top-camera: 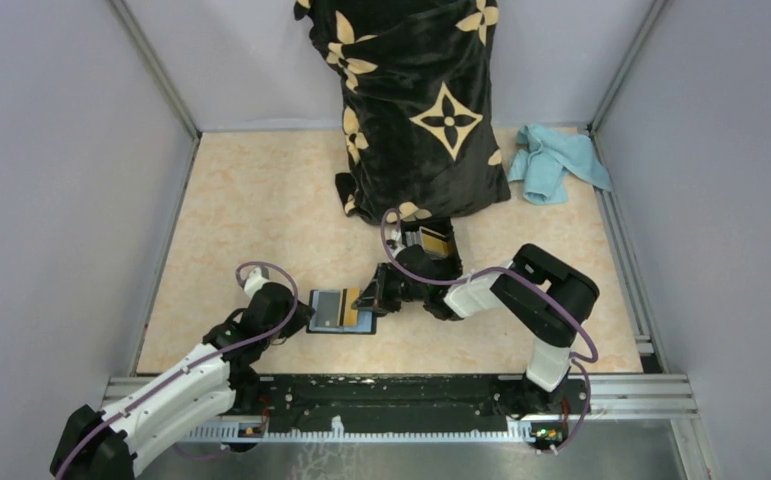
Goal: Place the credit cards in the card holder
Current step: Insert the credit card into the card holder.
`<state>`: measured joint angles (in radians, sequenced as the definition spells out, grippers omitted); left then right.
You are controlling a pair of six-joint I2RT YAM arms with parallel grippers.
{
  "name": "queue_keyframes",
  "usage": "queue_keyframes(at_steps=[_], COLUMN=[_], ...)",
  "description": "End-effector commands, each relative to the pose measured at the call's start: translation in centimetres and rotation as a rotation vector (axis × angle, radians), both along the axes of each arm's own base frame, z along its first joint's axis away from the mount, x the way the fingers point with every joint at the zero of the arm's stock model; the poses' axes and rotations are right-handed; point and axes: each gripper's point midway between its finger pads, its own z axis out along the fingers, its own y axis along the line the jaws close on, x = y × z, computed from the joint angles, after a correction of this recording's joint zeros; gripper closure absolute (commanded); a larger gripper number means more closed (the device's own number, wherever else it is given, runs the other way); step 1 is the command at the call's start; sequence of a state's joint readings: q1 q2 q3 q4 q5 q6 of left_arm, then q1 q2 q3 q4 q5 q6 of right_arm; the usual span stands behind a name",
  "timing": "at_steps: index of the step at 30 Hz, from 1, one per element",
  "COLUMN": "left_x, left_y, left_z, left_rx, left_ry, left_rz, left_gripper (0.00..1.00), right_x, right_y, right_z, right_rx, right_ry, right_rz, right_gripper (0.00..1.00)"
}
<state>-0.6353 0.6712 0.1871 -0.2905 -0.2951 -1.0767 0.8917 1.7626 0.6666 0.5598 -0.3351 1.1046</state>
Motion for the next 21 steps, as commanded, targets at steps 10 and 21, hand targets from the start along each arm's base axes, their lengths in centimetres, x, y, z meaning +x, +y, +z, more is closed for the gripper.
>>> queue_keyframes(at_steps=[10,21], left_x=[-0.2,-0.2], left_y=[-0.2,-0.2], left_z=[-0.5,-0.6], left_rx=[-0.009,-0.01], left_ry=[0.0,-0.001], left_rz=[-0.01,-0.012], left_gripper=[0.7,0.7], right_x=[0.5,1.0], right_y=[-0.6,-1.8], right_z=[-1.8,-1.1], right_rx=[0.001,-0.077], right_ry=[0.048,-0.019], right_rz=[-0.072,-0.101], right_gripper=[1.0,1.0])
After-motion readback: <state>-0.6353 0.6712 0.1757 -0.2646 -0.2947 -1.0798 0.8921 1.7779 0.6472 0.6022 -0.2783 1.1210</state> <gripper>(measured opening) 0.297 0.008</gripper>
